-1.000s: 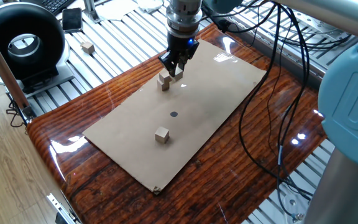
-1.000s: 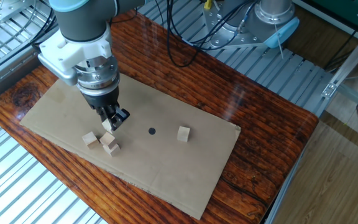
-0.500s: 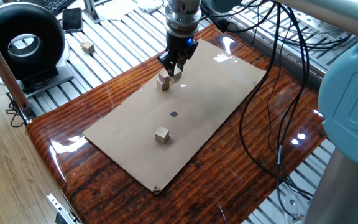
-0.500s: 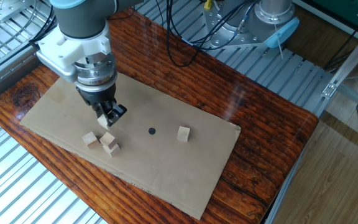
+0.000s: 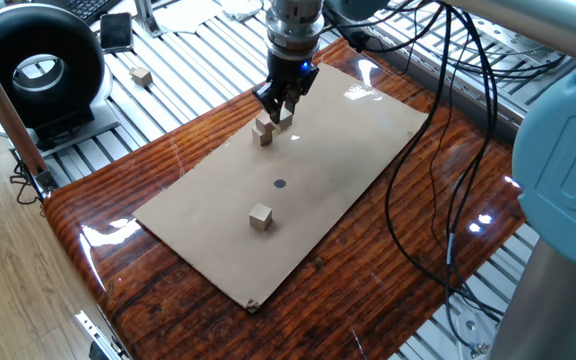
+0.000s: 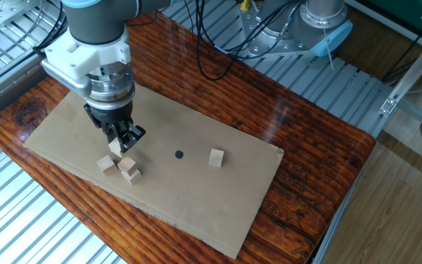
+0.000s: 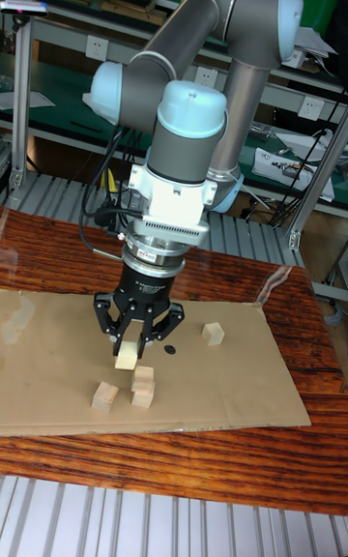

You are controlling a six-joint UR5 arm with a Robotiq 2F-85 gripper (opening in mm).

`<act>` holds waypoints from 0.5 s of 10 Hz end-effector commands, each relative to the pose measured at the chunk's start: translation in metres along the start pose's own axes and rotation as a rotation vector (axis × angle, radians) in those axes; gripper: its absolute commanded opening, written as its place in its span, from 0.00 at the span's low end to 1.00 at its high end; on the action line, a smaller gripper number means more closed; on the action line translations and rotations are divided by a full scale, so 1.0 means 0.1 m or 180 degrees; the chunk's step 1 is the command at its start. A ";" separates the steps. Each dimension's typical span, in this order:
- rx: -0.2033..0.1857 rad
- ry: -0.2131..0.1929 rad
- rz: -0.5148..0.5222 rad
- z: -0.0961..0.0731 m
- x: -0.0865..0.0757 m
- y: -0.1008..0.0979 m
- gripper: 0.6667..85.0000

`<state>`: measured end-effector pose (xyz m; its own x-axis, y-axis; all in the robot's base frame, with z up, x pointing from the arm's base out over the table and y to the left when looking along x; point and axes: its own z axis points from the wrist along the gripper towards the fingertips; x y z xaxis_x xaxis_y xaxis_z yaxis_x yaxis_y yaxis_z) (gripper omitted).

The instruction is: Stack the blocks in a vertical line of five

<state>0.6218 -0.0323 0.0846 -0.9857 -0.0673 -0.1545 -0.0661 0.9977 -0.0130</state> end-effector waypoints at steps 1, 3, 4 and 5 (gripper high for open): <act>-0.0051 -0.0066 -0.0010 0.00 -0.07 0.04 0.00; -0.0037 -0.0056 -0.0012 0.02 -0.07 0.03 0.00; -0.0042 -0.0056 -0.0011 0.03 -0.07 0.04 0.00; -0.0046 -0.0056 -0.0006 0.05 -0.07 0.06 0.00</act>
<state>0.6268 -0.0295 0.0822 -0.9830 -0.0766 -0.1668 -0.0758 0.9971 -0.0115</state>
